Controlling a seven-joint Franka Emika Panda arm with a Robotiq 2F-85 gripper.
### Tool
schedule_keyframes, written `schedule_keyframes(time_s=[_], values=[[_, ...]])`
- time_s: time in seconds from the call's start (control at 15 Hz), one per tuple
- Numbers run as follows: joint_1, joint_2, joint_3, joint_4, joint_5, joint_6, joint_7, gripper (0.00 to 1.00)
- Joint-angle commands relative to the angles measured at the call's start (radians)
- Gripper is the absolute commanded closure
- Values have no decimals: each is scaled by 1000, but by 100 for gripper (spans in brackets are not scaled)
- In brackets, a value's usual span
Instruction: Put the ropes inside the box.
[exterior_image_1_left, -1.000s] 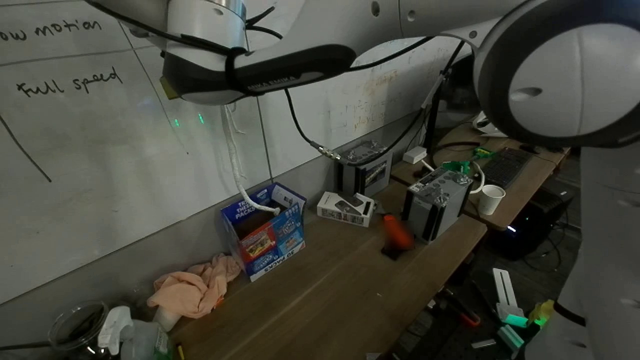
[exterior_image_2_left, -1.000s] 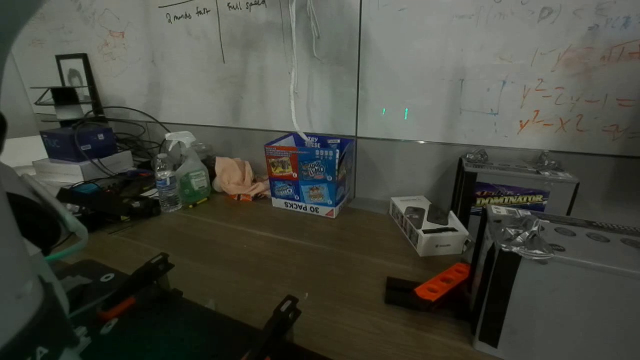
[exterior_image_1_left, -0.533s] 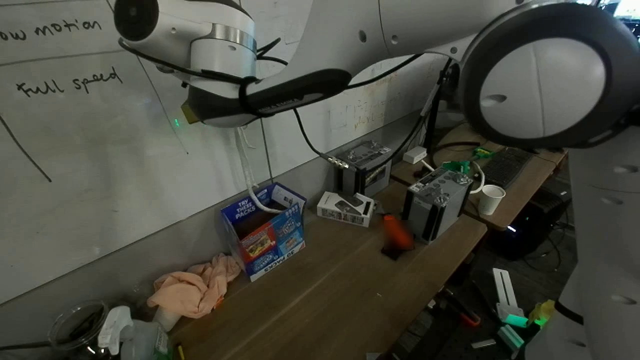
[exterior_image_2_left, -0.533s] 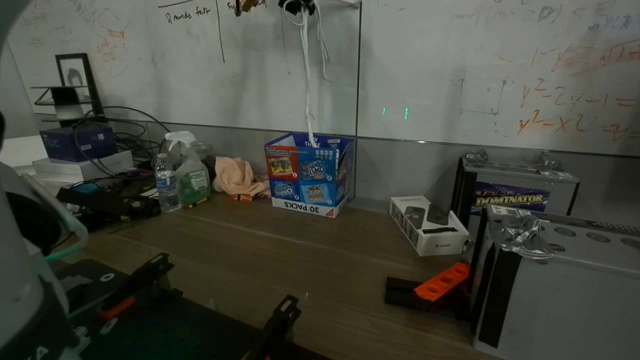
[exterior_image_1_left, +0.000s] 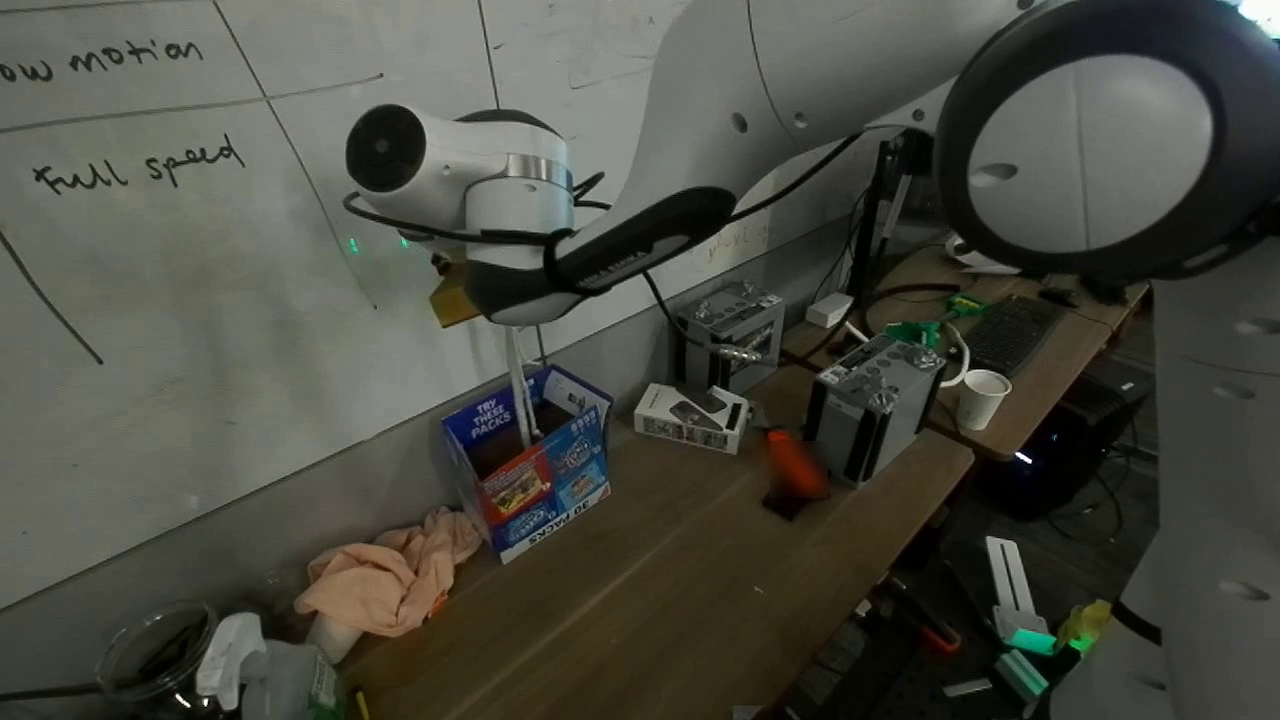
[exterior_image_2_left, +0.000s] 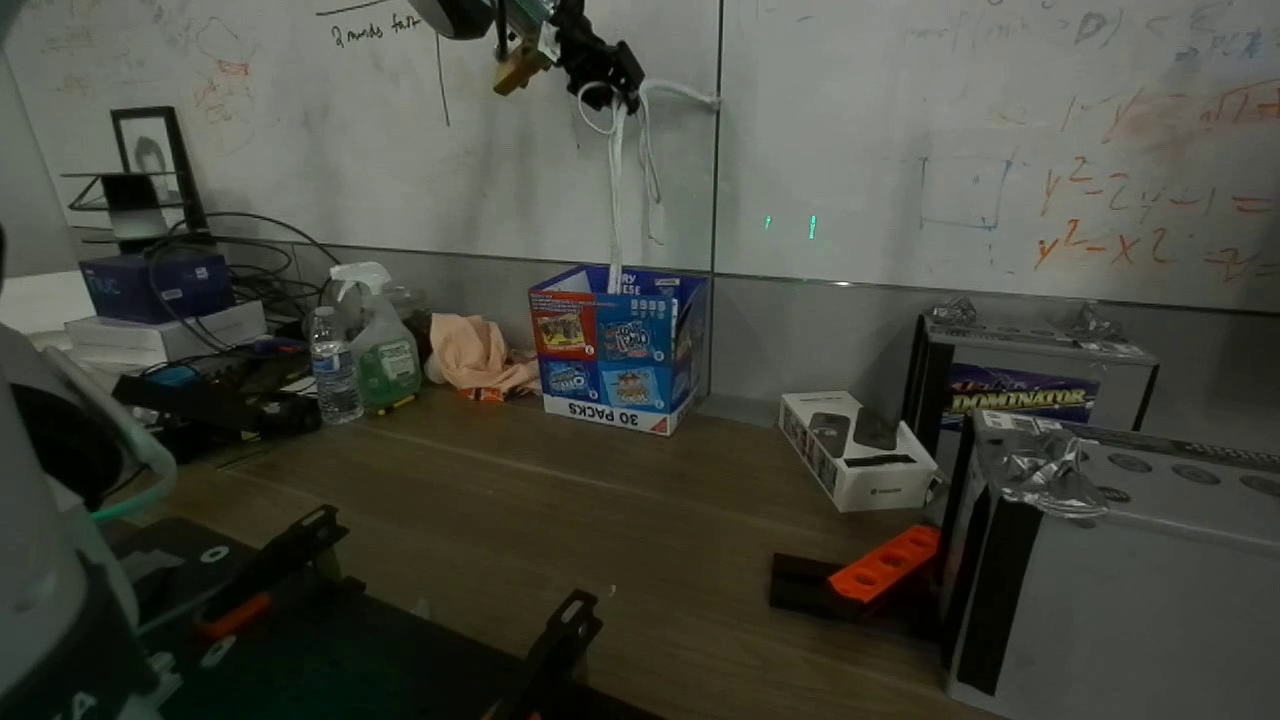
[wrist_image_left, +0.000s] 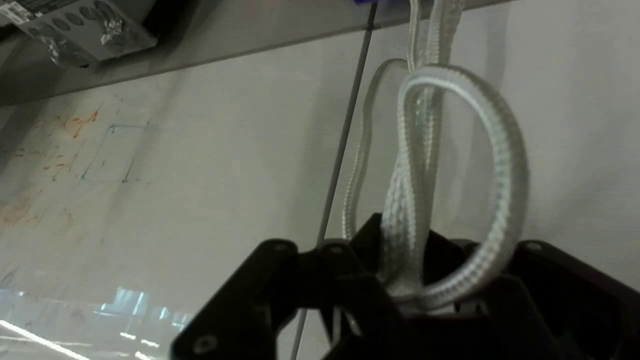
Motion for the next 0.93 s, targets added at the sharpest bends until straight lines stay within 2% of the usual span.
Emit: schedule_keyframes(time_s=[0.0,0.53,0.87], values=[[-8,-65,-19,-131,19,73,5,95],[18,-22,-8,-207,34,68,-2,95],[23,27,1,-204,104,74,-36,95]])
